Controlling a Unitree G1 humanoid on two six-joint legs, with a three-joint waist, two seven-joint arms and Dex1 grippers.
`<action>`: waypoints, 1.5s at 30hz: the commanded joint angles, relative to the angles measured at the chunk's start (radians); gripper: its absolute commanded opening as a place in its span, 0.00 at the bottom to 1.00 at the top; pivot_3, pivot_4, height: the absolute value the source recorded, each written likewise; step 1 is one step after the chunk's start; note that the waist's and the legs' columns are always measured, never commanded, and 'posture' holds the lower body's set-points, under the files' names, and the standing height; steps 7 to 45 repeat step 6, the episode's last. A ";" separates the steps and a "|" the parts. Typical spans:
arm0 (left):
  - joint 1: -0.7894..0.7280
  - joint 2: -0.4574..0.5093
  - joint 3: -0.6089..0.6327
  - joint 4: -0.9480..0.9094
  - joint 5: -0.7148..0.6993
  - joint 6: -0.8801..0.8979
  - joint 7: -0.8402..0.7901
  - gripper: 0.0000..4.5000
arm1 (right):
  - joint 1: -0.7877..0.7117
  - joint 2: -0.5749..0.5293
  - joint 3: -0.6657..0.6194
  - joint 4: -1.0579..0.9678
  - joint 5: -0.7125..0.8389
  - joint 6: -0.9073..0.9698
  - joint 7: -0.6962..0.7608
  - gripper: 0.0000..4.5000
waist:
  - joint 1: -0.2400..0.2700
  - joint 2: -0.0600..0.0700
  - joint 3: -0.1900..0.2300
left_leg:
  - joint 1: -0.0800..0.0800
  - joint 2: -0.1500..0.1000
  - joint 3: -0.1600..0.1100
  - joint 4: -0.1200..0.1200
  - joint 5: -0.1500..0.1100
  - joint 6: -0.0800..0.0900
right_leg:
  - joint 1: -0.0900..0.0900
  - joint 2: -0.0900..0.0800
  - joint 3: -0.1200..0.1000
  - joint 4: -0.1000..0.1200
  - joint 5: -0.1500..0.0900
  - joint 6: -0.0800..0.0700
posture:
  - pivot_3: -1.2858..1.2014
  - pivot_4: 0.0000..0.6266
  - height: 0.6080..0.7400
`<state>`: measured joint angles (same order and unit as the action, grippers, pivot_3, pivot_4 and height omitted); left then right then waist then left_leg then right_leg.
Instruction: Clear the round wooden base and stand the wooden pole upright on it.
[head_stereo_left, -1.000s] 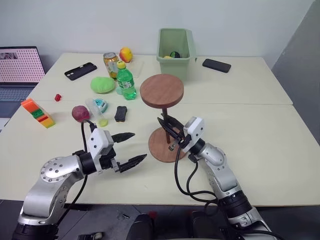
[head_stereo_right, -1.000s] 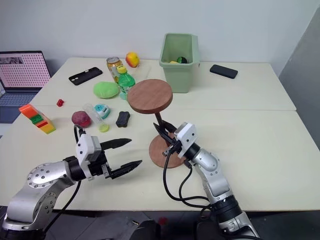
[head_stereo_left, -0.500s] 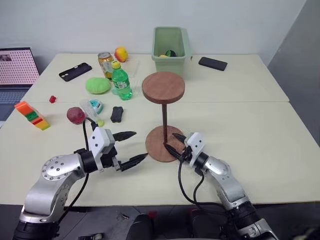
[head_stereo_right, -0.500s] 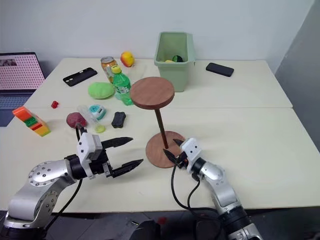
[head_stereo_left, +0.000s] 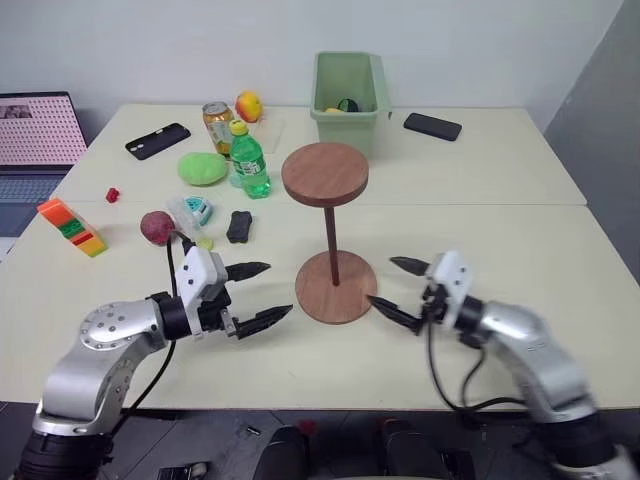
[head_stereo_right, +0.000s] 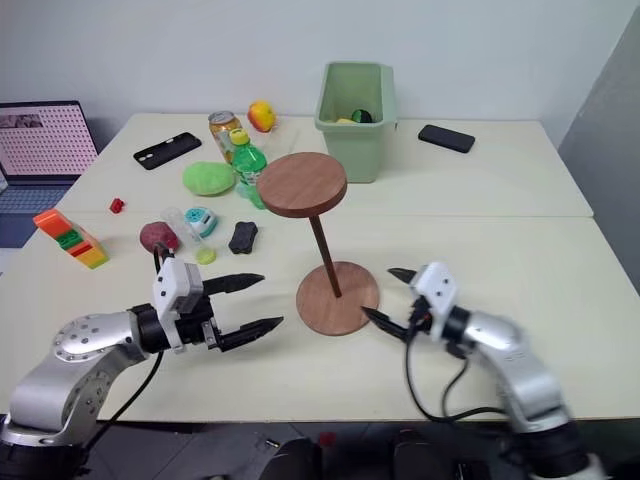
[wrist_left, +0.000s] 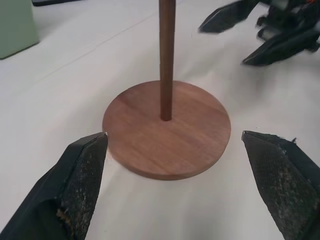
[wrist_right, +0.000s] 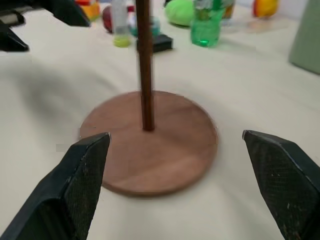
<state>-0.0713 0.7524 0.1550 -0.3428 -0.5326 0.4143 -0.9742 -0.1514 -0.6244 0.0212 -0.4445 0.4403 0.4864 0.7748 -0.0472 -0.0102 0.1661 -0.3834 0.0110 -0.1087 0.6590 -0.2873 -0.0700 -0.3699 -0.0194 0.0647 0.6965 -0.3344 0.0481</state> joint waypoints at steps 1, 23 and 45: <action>-0.039 0.025 0.020 -0.012 -0.029 0.015 -0.018 1.00 | 0.012 -0.133 -0.124 -0.136 0.184 0.140 0.108 0.99 | 0.001 0.000 0.000 | 0.000 0.000 0.000 0.000 0.000 0.000 | 0.000 0.000 0.000 0.000 0.000 0.000 | 0.52 0.24 1.00; -0.075 0.037 0.018 0.007 -0.031 -0.005 -0.062 1.00 | 0.033 -0.261 -0.226 -0.189 0.308 0.220 0.176 0.99 | 0.003 -0.001 0.001 | 0.000 0.000 0.001 0.000 0.000 0.001 | 0.000 0.000 0.000 0.000 0.000 0.000 | 0.52 0.24 1.00; -0.075 0.037 0.018 0.007 -0.031 -0.005 -0.062 1.00 | 0.033 -0.261 -0.226 -0.189 0.308 0.220 0.176 0.99 | 0.003 -0.001 0.001 | 0.000 0.000 0.001 0.000 0.000 0.001 | 0.000 0.000 0.000 0.000 0.000 0.000 | 0.52 0.24 1.00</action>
